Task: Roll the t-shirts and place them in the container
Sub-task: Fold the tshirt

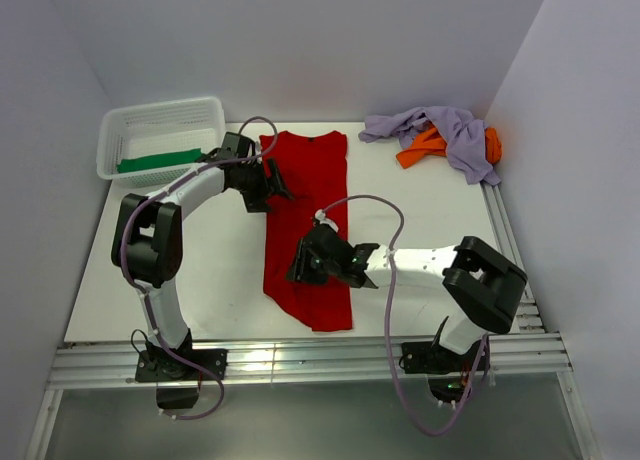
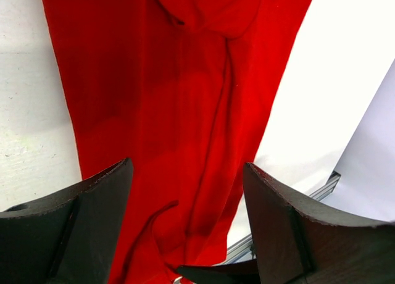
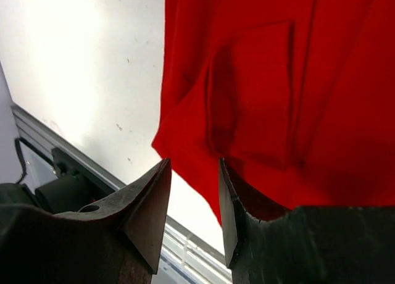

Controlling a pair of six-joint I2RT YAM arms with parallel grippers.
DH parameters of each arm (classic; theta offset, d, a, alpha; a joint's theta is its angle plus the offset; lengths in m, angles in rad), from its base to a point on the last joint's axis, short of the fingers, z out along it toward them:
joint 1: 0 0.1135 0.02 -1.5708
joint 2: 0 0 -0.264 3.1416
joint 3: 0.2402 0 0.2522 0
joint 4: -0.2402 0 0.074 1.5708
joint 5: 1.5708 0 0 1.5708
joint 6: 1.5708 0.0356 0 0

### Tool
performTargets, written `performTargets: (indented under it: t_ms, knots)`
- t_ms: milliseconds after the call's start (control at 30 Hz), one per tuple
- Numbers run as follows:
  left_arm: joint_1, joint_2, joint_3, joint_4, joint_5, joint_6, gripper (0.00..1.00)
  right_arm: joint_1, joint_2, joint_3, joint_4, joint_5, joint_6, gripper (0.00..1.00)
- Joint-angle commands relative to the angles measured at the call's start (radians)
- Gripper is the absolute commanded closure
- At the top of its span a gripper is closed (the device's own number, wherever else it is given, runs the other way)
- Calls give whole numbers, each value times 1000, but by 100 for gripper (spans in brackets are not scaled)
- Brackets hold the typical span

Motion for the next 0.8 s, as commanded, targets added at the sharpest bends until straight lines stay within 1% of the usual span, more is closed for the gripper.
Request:
performTargets:
  t_ms: [0, 133, 333, 433, 533, 633, 767]
  knots:
    - [-7, 3, 43, 1, 15, 30, 23, -6, 38, 19, 69, -42, -62, 56]
    - [-8, 15, 47, -7, 18, 41, 23, -6, 69, 27, 76, -54, -77, 56]
    - [-21, 29, 33, 1, 29, 42, 23, -5, 63, -25, 124, -80, -66, 56]
    - [-33, 29, 3, 19, 32, 36, 24, -2, 65, -33, 159, -93, -70, 56]
    - [-41, 32, -29, 43, 35, 27, 25, 6, 84, -16, 141, -94, -76, 57]
    - [-45, 44, -48, 57, 38, 25, 25, 13, 94, -22, 159, -96, -73, 57]
    - [-53, 56, -80, 73, 34, 28, 26, 17, 103, -28, 162, -102, -80, 60]
